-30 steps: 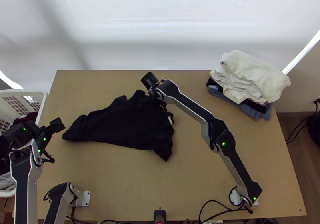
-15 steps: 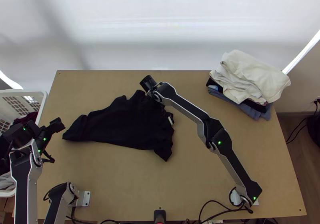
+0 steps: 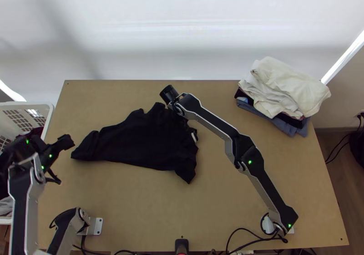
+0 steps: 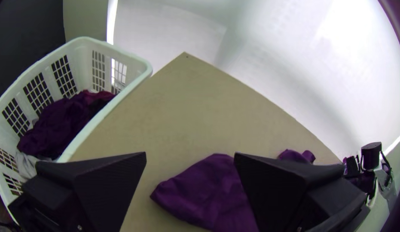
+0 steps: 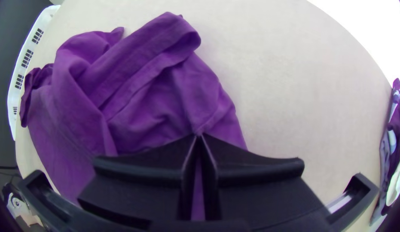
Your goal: Fold the t-shirt
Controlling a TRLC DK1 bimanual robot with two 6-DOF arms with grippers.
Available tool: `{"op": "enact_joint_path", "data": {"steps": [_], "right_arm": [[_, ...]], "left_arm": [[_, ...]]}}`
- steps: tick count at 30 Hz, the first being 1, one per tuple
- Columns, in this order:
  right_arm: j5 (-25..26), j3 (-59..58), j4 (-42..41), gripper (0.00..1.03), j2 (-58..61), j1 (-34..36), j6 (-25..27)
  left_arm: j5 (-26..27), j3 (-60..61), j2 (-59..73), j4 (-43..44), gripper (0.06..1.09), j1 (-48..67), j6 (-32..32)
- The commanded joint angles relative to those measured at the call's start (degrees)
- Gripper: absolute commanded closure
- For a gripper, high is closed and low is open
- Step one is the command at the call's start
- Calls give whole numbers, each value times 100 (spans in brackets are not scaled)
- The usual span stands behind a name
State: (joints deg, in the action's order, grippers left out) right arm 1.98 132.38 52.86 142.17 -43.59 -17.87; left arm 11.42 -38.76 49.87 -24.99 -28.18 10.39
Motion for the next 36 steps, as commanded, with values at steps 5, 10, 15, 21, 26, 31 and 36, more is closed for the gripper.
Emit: {"op": "enact_joint_path", "data": {"steps": [5,10,15,21,26,31,36], "right_arm": [[31,-230,137,100,-682,237,64],[31,-265,418,100,-1051,352,29],[39,-494,436,100,-1464,439,-6],[57,-520,559,100,-1569,510,-68],[57,-485,567,100,-1684,483,-156],[119,-283,348,100,-2070,431,-147],[198,-265,-92,100,-2624,360,-129]], "left_arm": [[97,-1283,955,-691,10,771,7],[18,-1819,1632,-656,10,1351,235],[-210,-2241,2159,-550,10,2115,305],[-667,-2645,3099,-550,10,3232,-169],[-738,-3392,4005,-454,10,3706,59],[-738,-3964,4488,-234,10,3987,393],[-729,-4245,4523,91,10,4058,534]]}}
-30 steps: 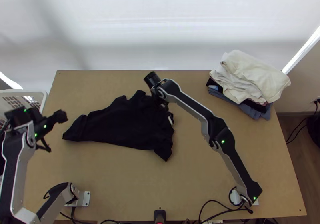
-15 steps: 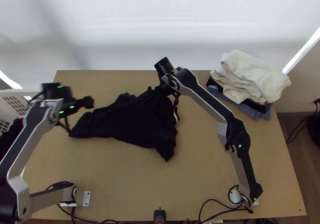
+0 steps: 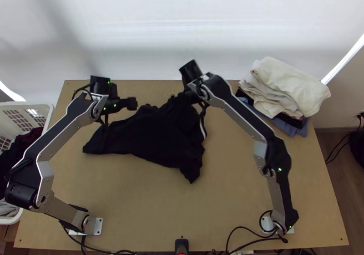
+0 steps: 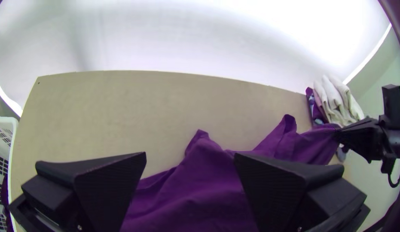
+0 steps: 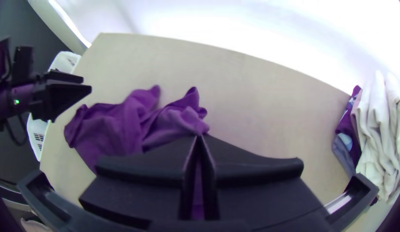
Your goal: Fold the t-shirt
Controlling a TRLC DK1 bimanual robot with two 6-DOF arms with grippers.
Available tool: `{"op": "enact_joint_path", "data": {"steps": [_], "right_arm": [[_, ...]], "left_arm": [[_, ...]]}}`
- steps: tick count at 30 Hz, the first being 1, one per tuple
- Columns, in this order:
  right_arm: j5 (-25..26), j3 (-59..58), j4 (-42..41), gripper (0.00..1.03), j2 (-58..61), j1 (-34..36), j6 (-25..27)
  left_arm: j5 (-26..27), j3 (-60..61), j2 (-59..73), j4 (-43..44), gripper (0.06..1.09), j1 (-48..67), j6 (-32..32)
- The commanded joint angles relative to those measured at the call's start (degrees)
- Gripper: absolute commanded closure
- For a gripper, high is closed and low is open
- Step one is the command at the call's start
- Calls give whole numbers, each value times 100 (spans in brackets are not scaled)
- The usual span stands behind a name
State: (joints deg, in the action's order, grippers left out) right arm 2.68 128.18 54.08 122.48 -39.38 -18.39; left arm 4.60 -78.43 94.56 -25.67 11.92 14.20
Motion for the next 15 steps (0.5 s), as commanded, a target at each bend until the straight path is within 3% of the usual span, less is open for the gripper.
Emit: {"op": "enact_joint_path", "data": {"steps": [1,7,10,15], "right_arm": [[128,155,-284,100,-751,-79,-59],[154,155,-487,100,-1129,-202,-50],[189,119,-487,100,-1129,-211,-50],[198,76,-487,100,-1129,-237,-50]], "left_arm": [[-47,-330,71,159,10,73,154],[41,-752,264,53,10,179,259],[102,-1183,519,-509,10,346,496],[946,-1877,713,-1221,10,829,1015]]}}
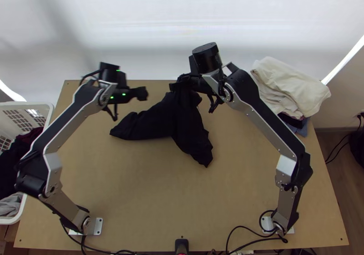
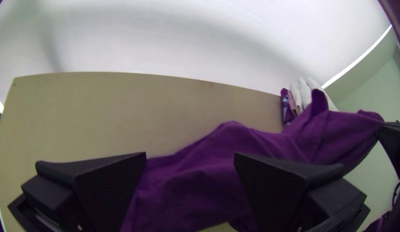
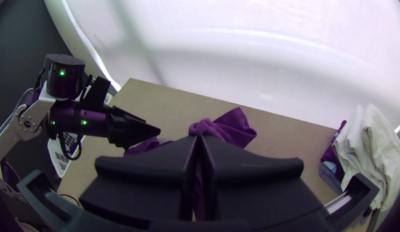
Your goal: Fold the t-shirt
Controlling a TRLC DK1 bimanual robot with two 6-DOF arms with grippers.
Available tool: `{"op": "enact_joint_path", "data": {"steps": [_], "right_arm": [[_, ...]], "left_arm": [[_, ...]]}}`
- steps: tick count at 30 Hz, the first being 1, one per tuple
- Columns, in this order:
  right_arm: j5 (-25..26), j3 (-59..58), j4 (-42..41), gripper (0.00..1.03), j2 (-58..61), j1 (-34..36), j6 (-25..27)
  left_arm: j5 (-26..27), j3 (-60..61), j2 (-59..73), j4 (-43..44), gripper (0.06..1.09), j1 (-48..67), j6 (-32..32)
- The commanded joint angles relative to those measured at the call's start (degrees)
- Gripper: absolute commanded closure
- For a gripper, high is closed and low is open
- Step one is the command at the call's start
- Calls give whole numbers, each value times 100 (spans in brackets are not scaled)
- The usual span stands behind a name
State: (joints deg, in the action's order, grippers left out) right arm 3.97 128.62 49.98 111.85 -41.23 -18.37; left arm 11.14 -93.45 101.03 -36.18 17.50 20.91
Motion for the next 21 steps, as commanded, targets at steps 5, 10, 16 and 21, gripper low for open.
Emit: {"op": "enact_joint_path", "data": {"steps": [5,10,16,21], "right_arm": [[69,41,-76,100,-93,-166,-17],[113,32,-76,100,-93,-183,18],[148,76,-102,100,-93,-175,35],[192,85,-137,100,-102,-157,44]], "left_arm": [[548,-1053,391,-337,10,562,731],[591,-1738,901,-627,10,694,854],[583,-2054,1243,-969,10,782,766],[574,-2063,1322,-1075,10,799,704]]}}
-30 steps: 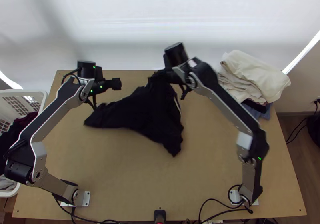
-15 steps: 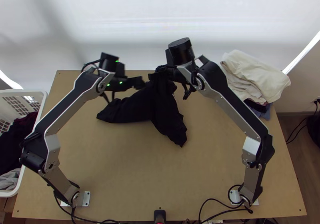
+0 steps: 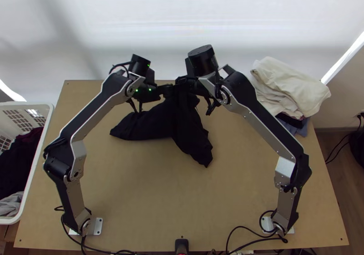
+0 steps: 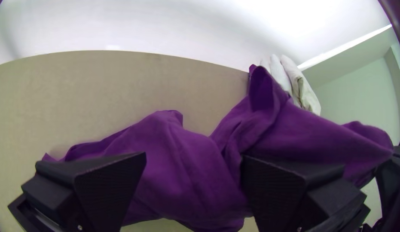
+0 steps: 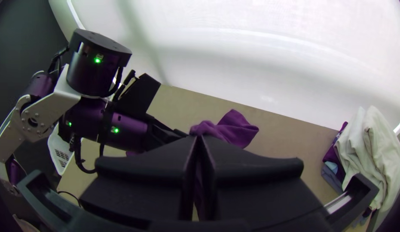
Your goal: Fold the t-shirt
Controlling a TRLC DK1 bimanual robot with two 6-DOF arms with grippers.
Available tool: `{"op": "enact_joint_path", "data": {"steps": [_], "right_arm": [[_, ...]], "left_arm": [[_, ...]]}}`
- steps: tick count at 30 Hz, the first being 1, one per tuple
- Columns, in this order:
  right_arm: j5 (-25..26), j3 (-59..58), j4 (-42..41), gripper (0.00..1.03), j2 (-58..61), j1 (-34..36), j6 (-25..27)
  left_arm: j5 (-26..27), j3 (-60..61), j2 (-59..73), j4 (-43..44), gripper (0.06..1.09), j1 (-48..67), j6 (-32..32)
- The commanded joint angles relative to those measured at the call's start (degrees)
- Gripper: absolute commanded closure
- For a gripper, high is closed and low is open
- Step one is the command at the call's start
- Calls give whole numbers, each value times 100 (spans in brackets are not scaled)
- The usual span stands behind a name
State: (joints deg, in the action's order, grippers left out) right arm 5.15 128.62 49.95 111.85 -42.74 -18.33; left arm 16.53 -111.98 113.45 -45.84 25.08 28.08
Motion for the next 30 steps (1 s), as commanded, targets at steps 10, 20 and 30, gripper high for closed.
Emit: {"op": "enact_joint_path", "data": {"steps": [10,20,30], "right_arm": [[215,93,-249,100,-102,29,31],[601,85,-364,100,-76,301,31],[997,190,-662,100,-129,855,-75]], "left_arm": [[-300,-122,204,-399,53,225,-434],[-819,502,-692,480,105,-188,-478],[-959,493,-1756,603,105,-1242,-443]]}}
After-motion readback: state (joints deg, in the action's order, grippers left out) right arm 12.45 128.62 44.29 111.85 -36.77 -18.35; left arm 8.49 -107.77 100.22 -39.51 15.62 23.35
